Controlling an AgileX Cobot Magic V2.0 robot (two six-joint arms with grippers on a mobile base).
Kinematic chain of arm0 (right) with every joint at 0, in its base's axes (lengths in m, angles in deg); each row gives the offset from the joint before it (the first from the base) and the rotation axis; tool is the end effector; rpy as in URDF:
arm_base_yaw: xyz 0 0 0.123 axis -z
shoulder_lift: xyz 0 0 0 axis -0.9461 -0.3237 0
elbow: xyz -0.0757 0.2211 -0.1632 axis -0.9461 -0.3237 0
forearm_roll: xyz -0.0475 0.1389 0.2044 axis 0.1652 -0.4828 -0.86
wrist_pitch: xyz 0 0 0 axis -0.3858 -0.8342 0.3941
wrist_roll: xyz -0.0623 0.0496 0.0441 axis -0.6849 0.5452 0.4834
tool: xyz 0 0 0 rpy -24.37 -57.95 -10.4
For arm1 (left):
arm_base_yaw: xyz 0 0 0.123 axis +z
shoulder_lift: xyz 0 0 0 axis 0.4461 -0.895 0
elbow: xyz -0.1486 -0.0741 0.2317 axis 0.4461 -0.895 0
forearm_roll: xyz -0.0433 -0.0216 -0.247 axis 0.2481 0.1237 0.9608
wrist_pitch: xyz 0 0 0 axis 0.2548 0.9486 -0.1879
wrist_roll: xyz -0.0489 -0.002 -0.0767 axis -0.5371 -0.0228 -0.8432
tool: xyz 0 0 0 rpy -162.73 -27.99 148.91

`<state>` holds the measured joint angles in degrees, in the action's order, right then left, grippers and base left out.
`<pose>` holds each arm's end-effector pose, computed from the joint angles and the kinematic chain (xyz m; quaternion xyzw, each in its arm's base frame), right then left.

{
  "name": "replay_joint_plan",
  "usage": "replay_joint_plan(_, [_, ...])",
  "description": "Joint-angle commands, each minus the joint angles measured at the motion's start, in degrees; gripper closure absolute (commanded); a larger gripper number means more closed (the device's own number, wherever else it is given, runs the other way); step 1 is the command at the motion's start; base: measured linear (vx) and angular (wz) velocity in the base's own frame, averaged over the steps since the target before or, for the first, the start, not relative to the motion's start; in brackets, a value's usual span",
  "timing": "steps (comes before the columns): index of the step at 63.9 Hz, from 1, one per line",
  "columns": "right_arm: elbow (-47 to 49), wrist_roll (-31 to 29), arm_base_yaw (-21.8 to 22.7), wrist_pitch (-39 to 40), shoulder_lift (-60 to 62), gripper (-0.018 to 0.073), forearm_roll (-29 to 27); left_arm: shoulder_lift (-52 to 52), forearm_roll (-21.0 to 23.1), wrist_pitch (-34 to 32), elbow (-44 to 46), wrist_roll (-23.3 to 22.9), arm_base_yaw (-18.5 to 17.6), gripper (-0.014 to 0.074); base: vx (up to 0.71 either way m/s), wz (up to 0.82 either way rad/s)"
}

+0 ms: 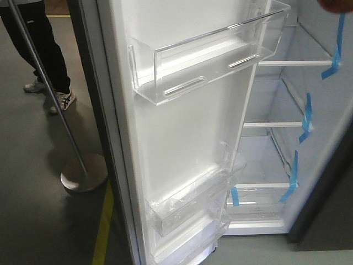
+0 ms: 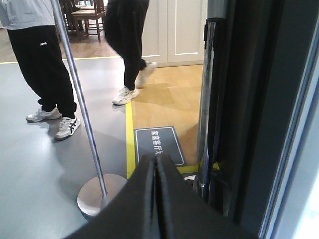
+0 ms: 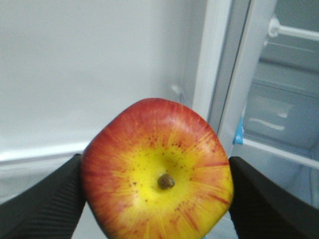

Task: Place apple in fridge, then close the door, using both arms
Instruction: 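Move the right gripper with the apple over the upper door bin, then open the right gripper to release the apple into the bin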

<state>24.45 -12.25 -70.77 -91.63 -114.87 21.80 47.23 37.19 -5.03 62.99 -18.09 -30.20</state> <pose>0.2346 0.0340 0.5201 -0.1578 0.7958 0.1284 0.5704 0.0553 -0.0015 0.1831 -0.0096 0.7640 -0.0349 0.6442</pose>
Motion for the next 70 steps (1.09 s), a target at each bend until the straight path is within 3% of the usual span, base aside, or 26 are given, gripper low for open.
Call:
replay_joint_plan(1, [10.5,-1.0,-0.1,-1.3,-6.2,0.0333,-3.5,0.8,0.5,-3.9,-1.2,-0.5,0.0,0.0601,0.00,0.00])
replay_joint_plan(13, [25.8,-0.9,-0.1,-7.8,-17.5,0.0319,-10.2,0.8,0.5,-3.9,-1.2,-0.5,0.0,0.0601,0.00,0.00])
replay_joint_plan(17, [28.2,-1.0,-1.5,-8.6,-19.6,0.0312,-10.2,0.8,0.5,-3.9,-1.2,-0.5,0.0,0.0601,0.00,0.00])
replay_joint_plan(32, [29.4,-2.4,-13.0,-4.3,-24.1,0.0292,1.4,0.8,0.5,-3.9,-1.2,-0.5,0.0,0.0601,0.00,0.00])
replay_joint_plan(42, [29.4,1.6,-18.8,-4.6,-26.2,0.0190,9.2,0.8,0.5,-3.9,-1.2,-0.5,0.0,0.0601,0.00,0.00])
replay_joint_plan(48, [29.4,5.2,-20.2,-6.3,-26.9,0.0094,13.7,0.8,0.5,-3.9,-1.2,-0.5,0.0,0.0601,0.00,0.00])
replay_joint_plan(59, [29.4,4.9,-22.3,-7.8,-26.7,-0.0064,18.4,0.8,0.5,-3.9,-1.2,-0.5,0.0,0.0601,0.00,0.00])
replay_joint_plan(70, [29.4,8.4,-22.8,-7.1,-26.7,-0.0098,18.1,0.8,0.5,-3.9,-1.2,-0.5,0.0,0.0601,0.00,0.00])
